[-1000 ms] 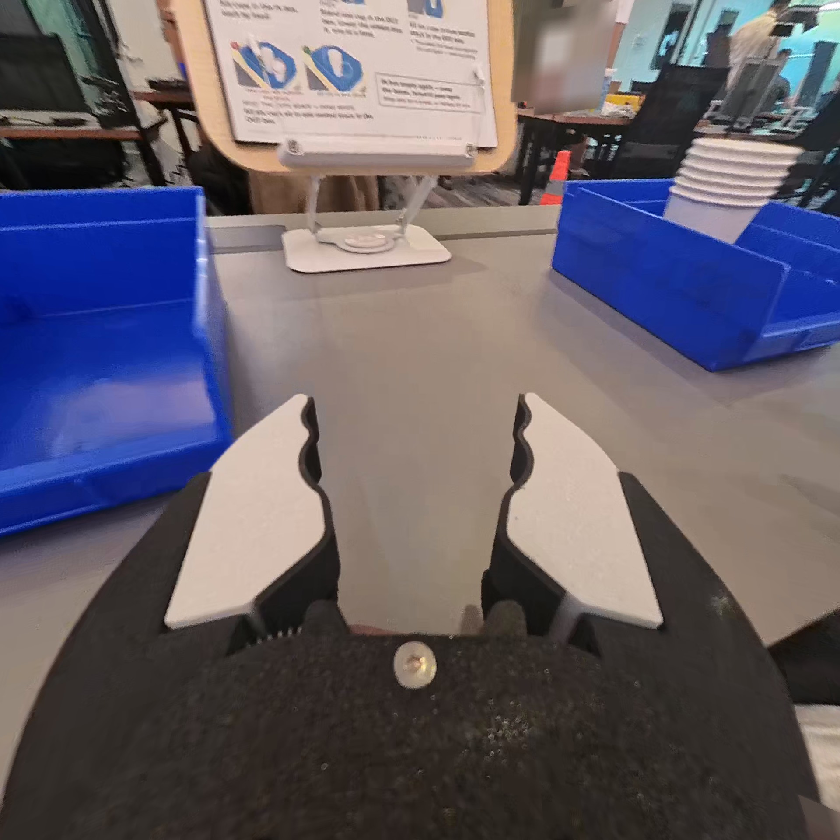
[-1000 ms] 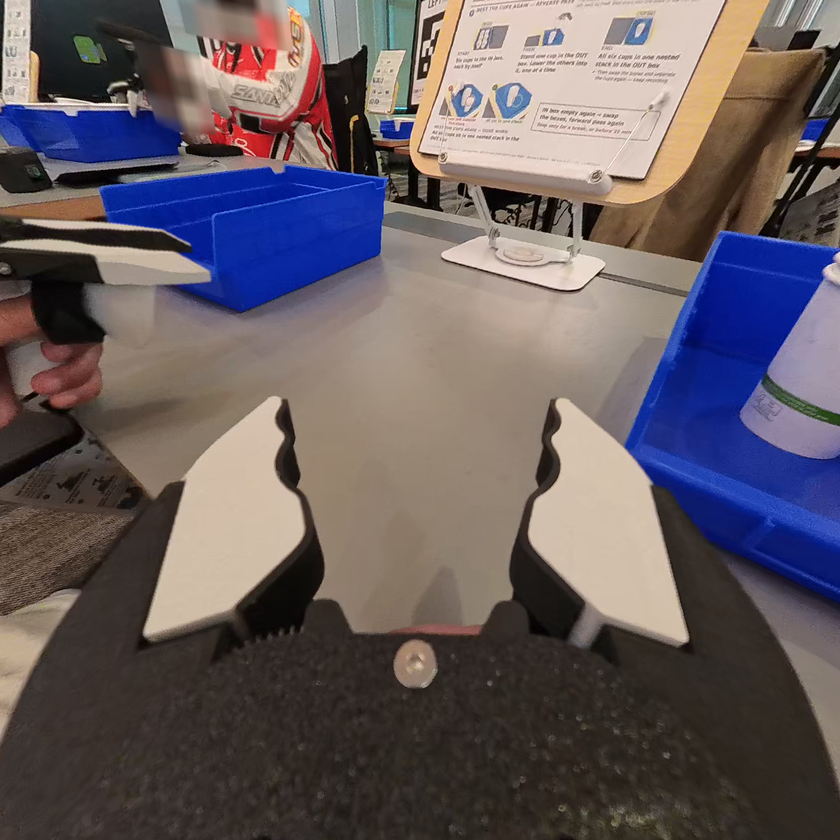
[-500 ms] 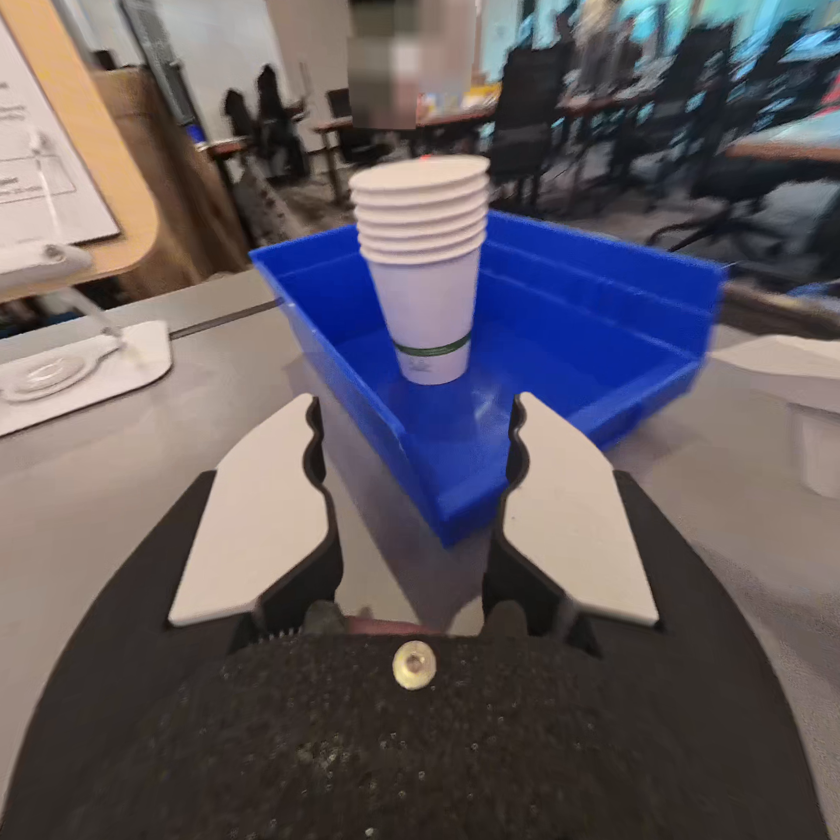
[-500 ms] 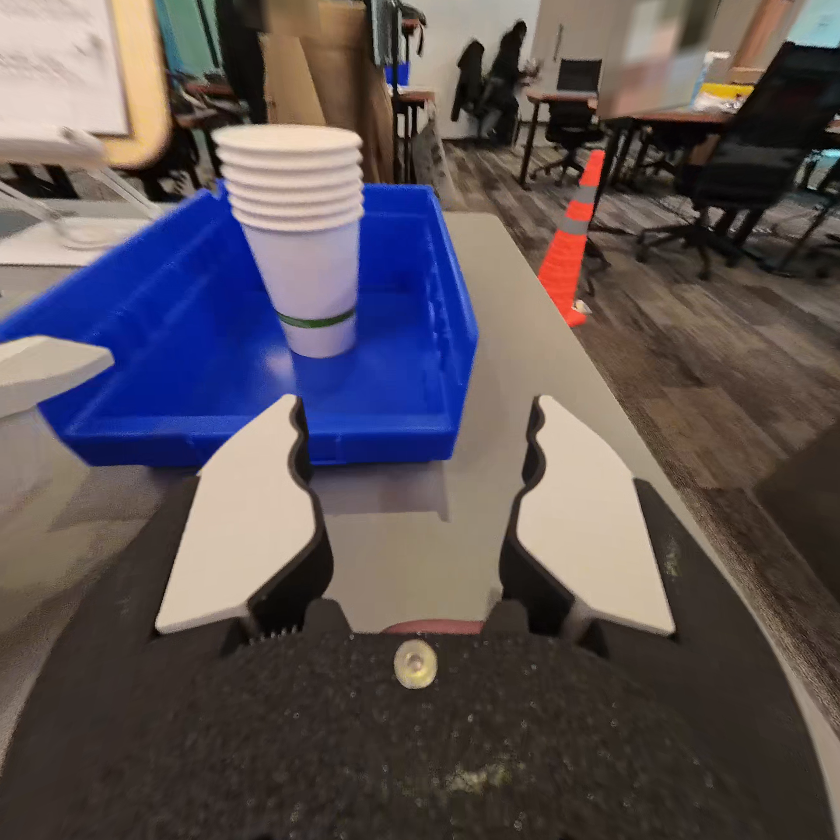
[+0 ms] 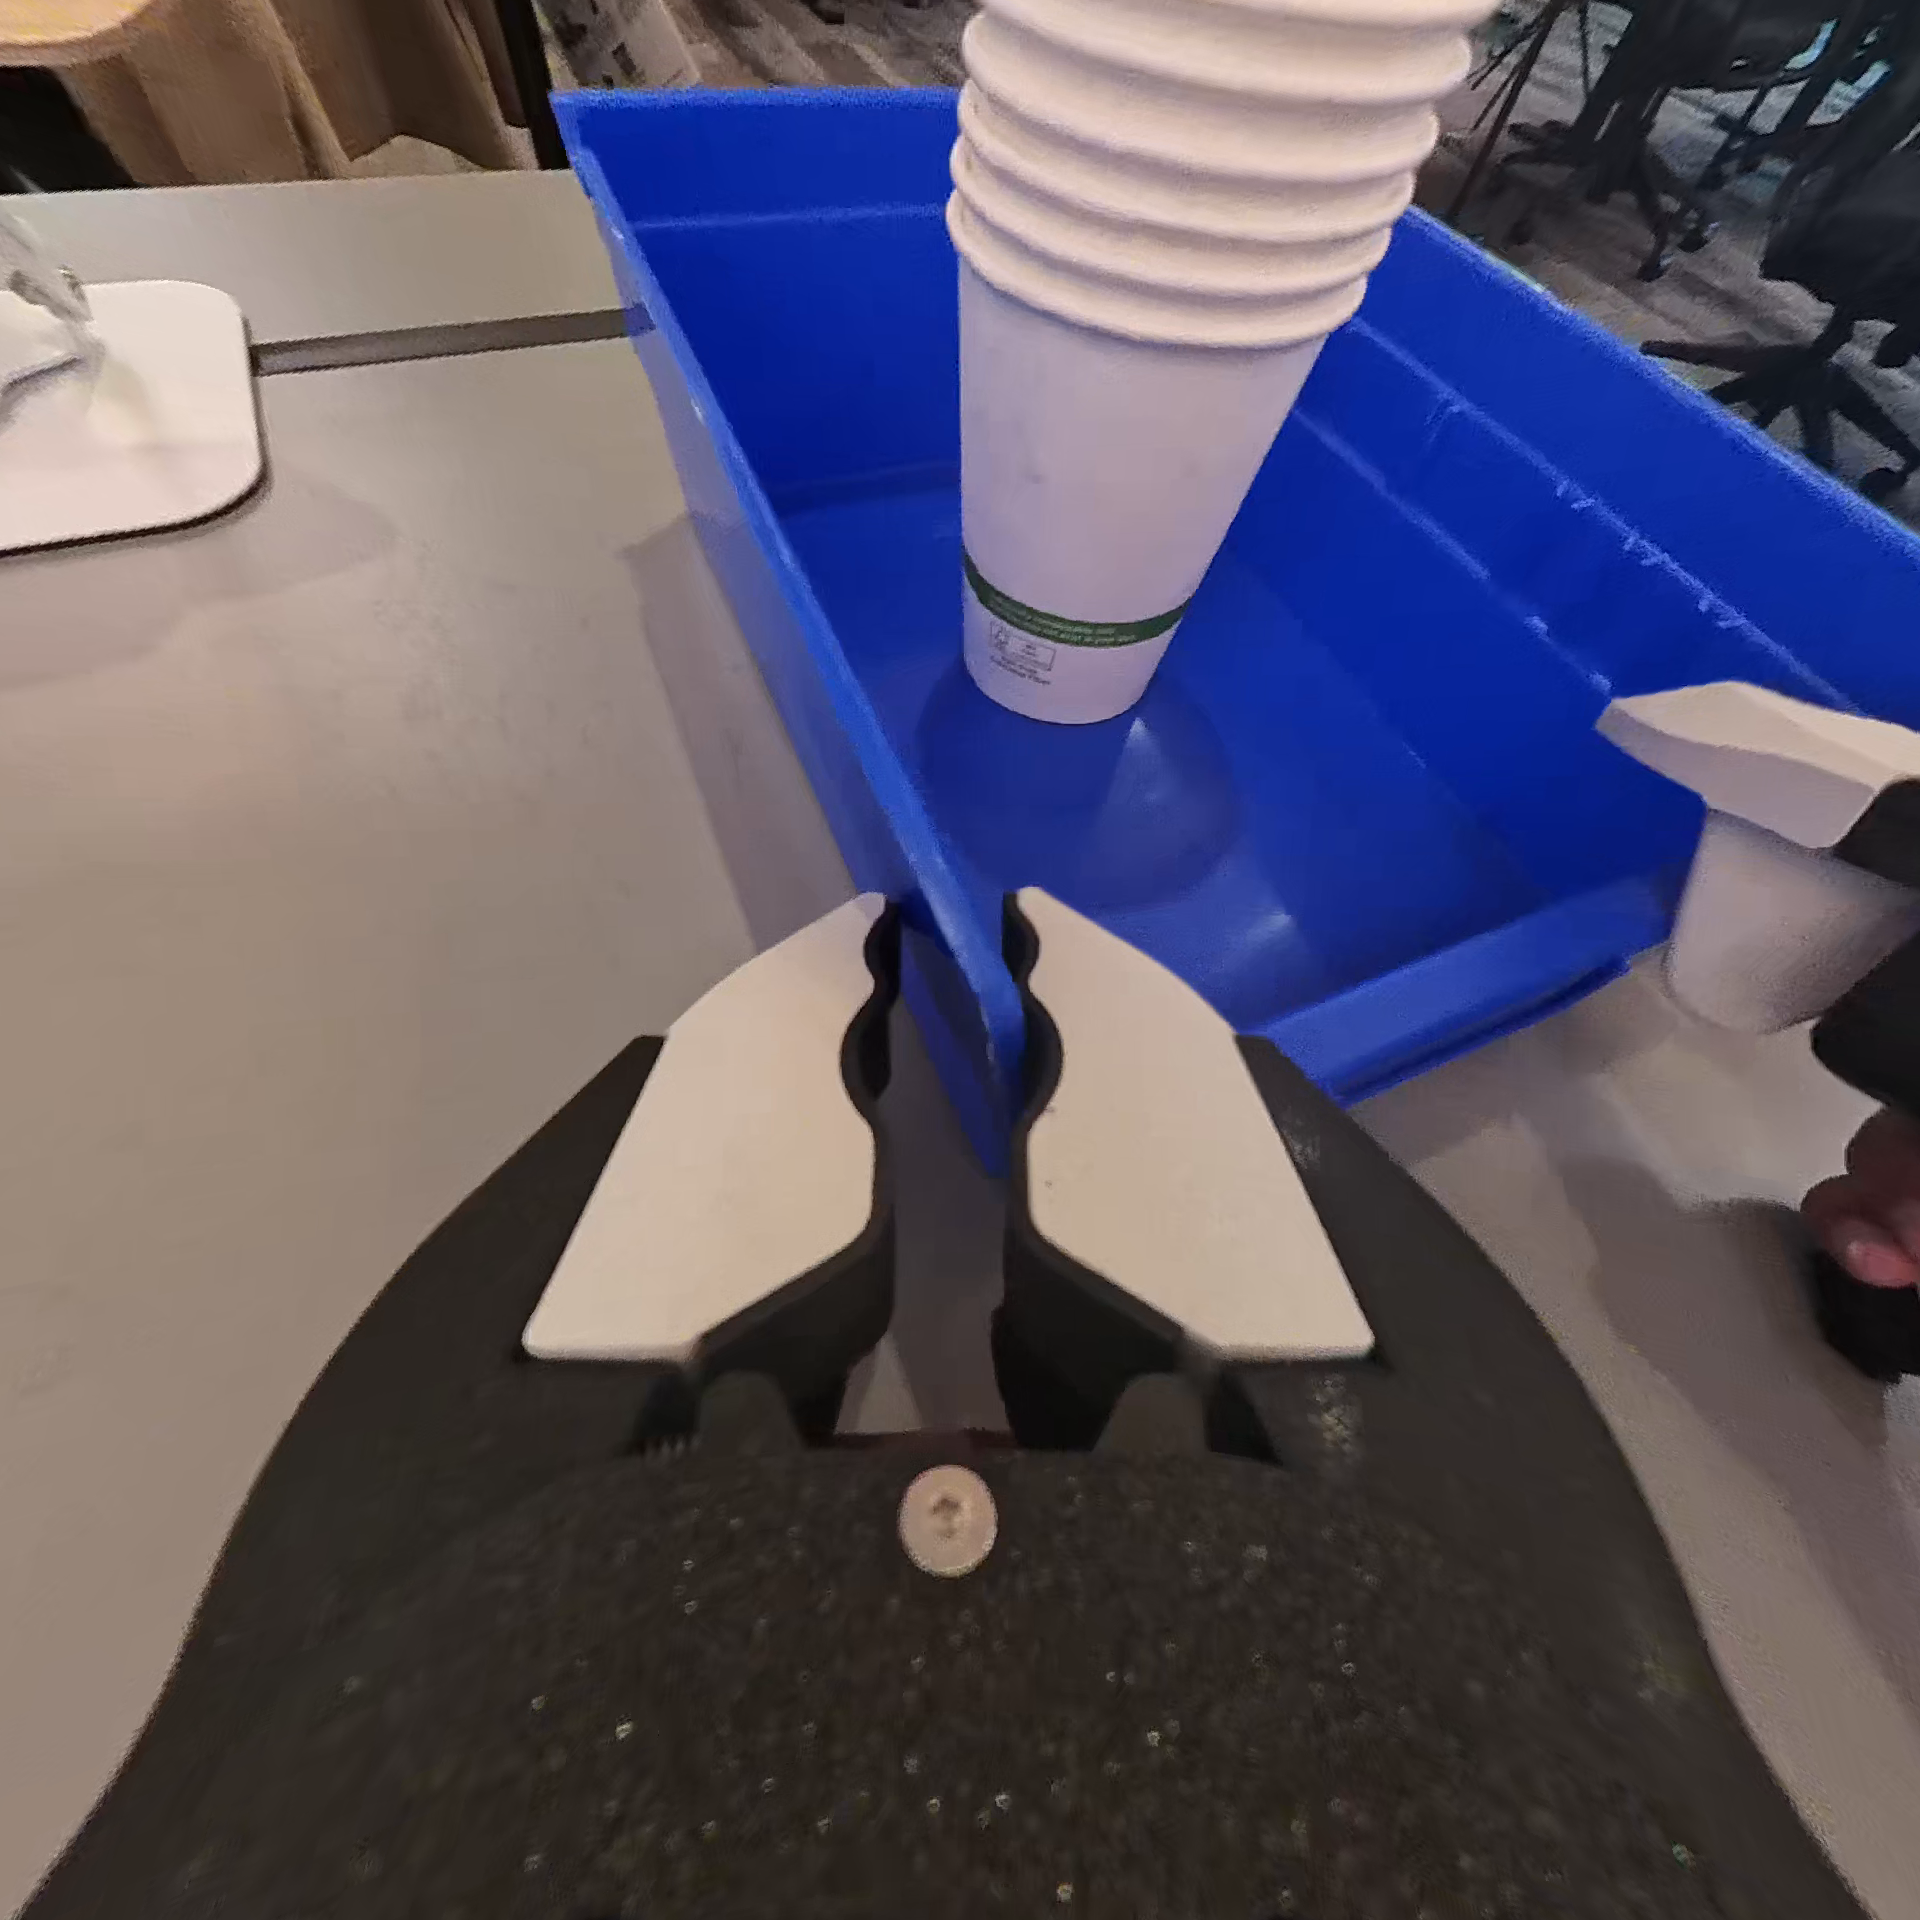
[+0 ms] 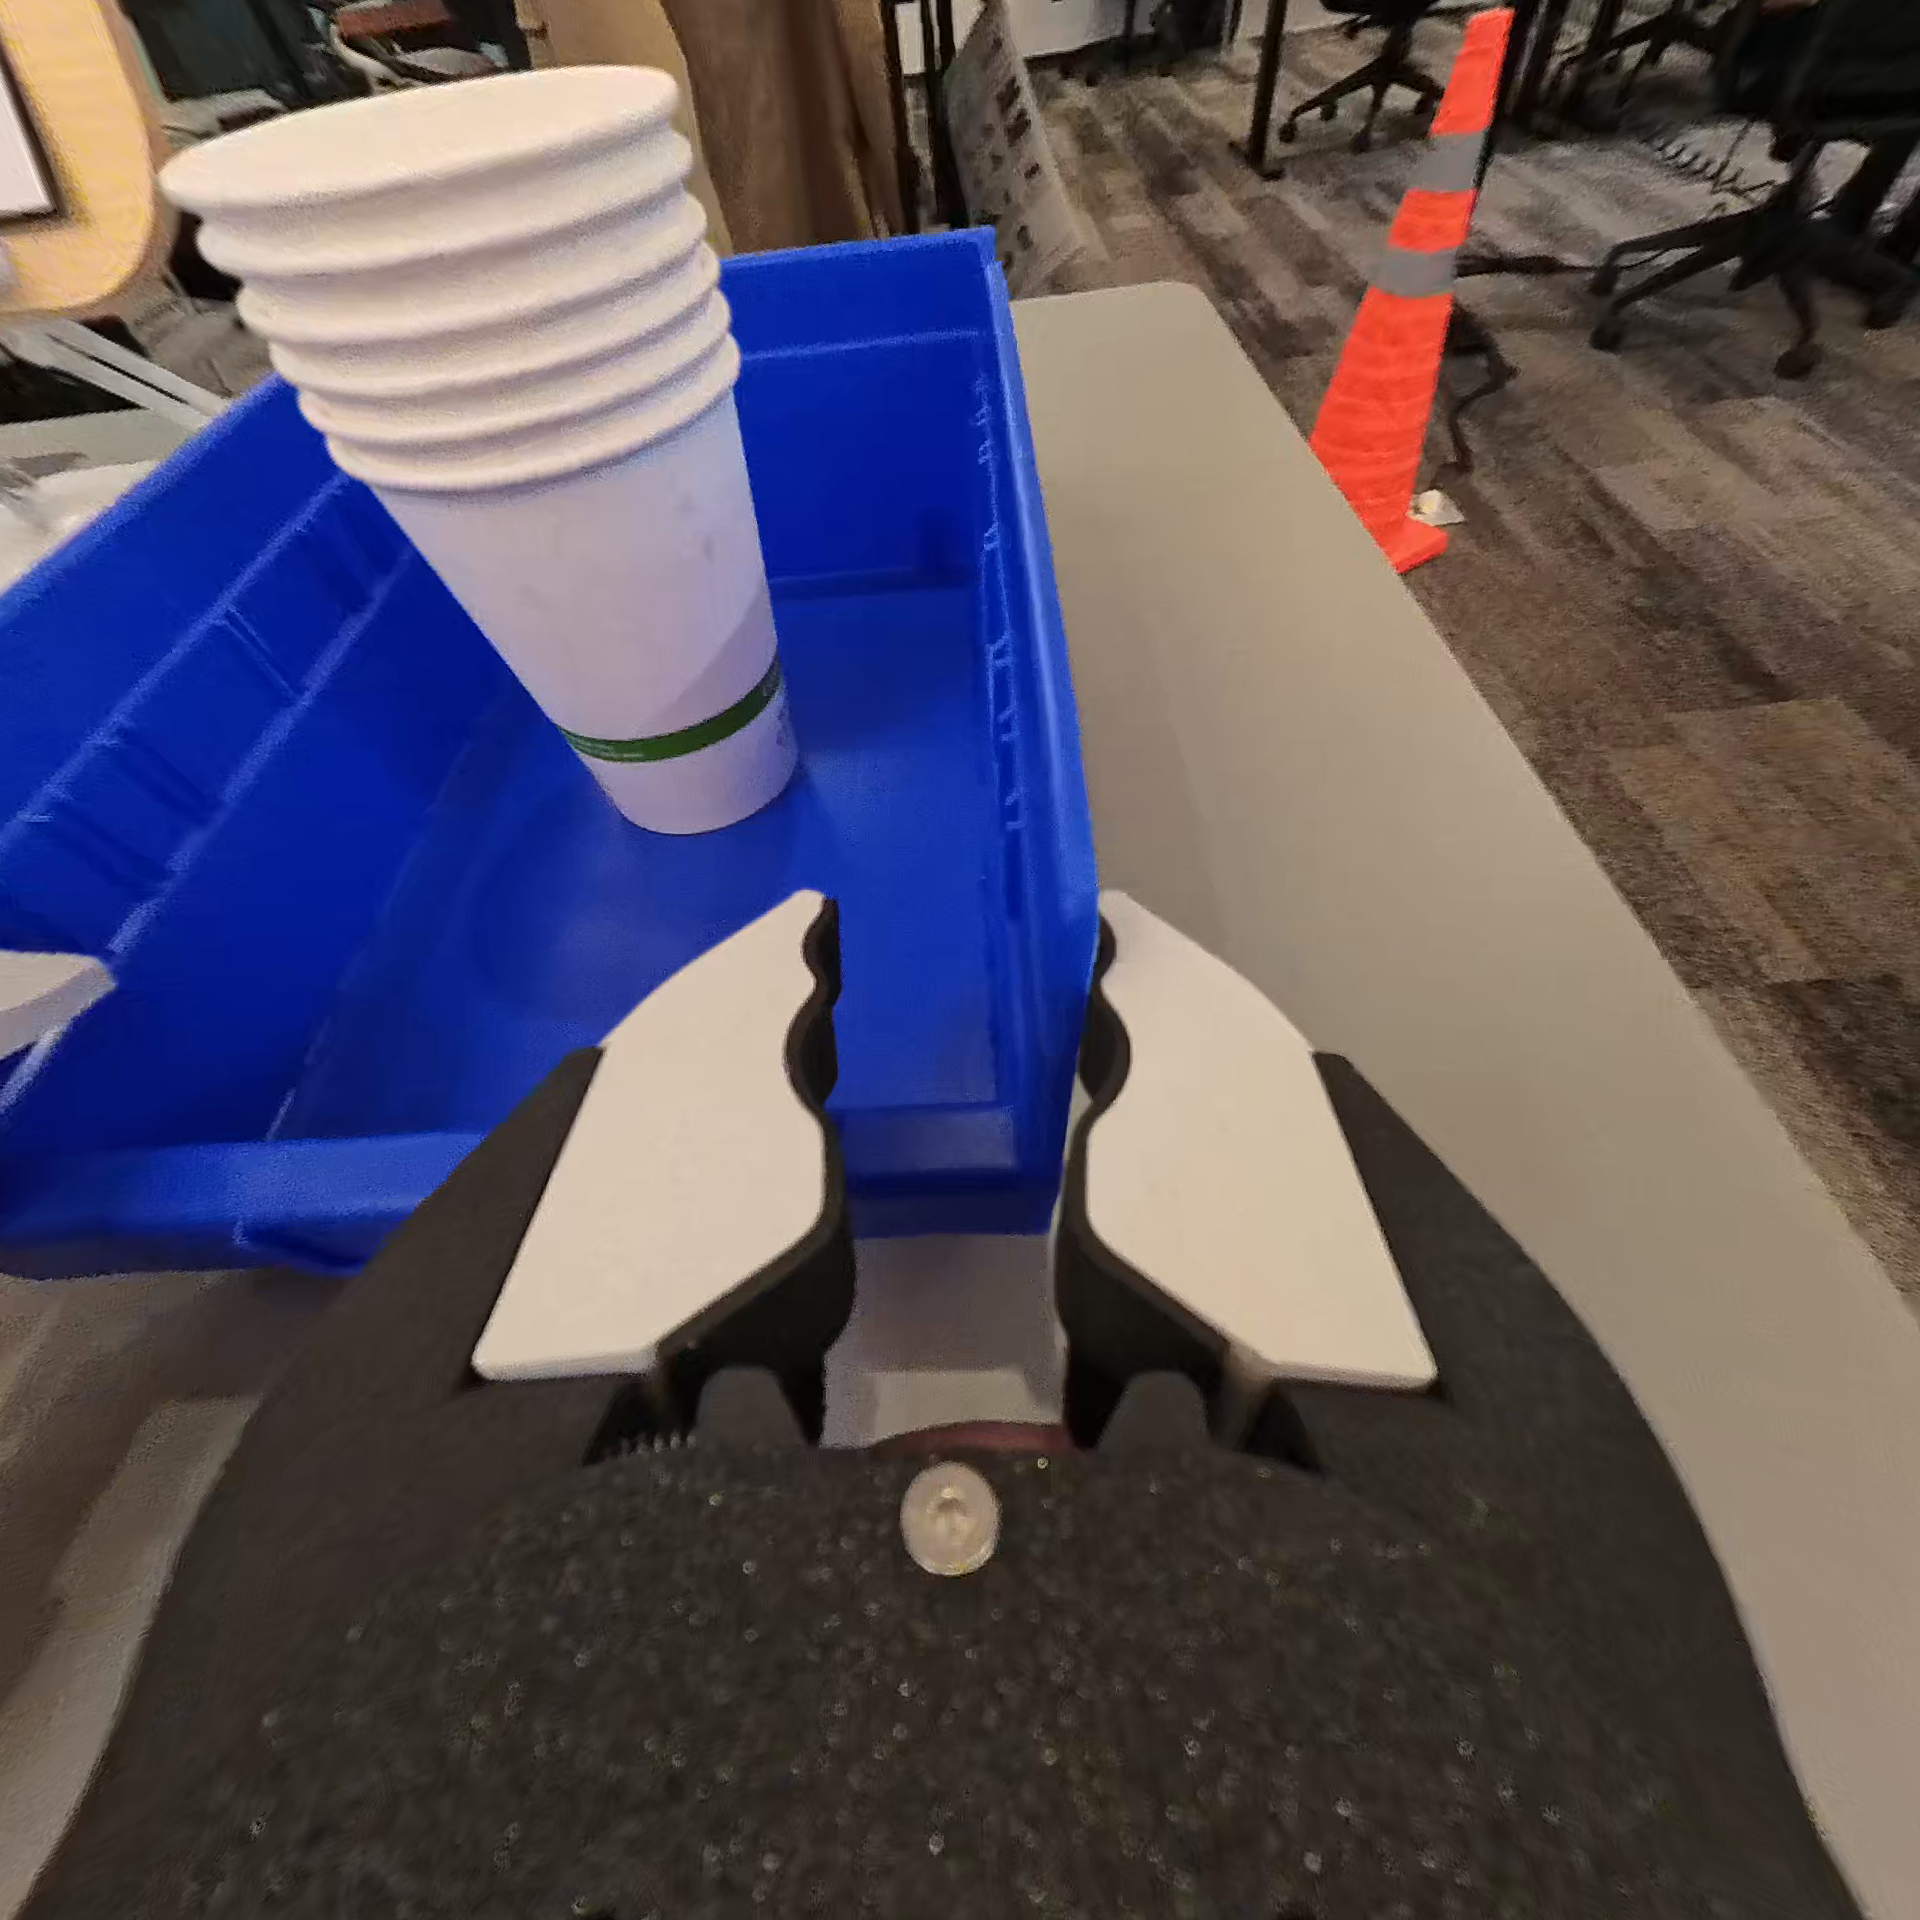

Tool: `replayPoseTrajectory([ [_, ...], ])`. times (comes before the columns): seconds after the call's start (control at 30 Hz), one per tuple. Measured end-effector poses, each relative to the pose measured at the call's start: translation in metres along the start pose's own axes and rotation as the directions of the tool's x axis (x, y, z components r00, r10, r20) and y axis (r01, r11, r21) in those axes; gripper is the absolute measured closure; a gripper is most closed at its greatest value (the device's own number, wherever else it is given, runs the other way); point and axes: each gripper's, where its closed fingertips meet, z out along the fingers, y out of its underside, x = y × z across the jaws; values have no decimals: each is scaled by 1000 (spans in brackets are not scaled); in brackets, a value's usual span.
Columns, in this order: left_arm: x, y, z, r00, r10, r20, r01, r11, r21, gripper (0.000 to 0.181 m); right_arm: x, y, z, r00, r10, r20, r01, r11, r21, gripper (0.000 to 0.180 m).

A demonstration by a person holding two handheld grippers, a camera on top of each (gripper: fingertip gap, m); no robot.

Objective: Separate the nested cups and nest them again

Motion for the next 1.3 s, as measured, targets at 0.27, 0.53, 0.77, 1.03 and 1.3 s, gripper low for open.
replayPoseTrajectory([
  [0.27, -10, 1, -10, 998, 10, 69, -13, 999, 35, 167, -2, 0, -1, 994, 77, 74, -77, 997, -8, 175],
  [0.53, -24, 7, -37, 999, 0, 49, -2, 999, 53, 168, -27, 6, -26, 997, 40, 61, -40, 999, 4, 176],
  [0.77, -61, -11, -106, 991, 75, 106, -90, 986, 142, 172, -92, -5, -75, 995, 30, 96, -40, 994, 105, 176],
  [1.03, -171, 14, -201, 964, 35, 262, -69, 990, 122, 172, -235, 8, -82, 948, -93, 304, 74, 994, 76, 175],
  [1.3, -243, 54, -213, 947, -69, 315, 42, 995, 90, 173, -302, 36, -55, 926, -144, 350, 153, 988, 3, 175],
])
